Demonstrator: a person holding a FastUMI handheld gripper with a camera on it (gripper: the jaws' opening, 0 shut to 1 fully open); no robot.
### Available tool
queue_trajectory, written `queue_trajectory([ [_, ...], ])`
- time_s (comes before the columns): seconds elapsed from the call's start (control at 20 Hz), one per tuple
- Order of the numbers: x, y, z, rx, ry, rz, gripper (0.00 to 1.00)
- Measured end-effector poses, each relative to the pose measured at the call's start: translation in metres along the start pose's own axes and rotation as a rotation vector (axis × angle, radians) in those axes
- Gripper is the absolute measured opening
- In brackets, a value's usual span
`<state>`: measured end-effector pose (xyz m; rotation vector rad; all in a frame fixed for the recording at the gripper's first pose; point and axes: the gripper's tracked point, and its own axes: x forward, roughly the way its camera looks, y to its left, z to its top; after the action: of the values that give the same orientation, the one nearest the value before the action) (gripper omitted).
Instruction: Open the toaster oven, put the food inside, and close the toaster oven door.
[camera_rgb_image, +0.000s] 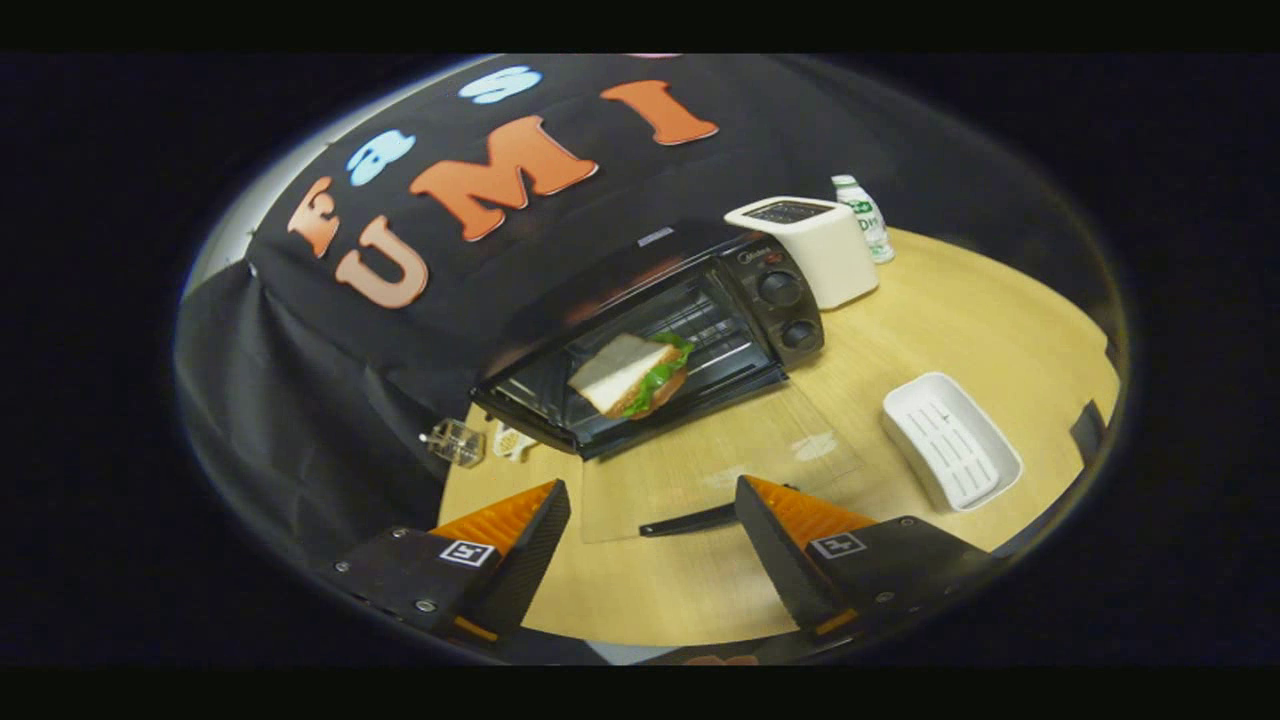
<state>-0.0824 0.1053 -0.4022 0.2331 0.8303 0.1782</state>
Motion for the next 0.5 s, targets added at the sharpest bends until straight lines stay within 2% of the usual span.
queue_trajectory([
  [0.2,-0.006,-0.020,-0.031,-0.220,0.003,-0.104,0.98],
  [0.3,-0.006,-0.025,-0.050,-0.306,0.031,-0.124,0.99],
  [0.5,0.015,-0.040,-0.078,-0.367,0.092,-0.149,0.99],
])
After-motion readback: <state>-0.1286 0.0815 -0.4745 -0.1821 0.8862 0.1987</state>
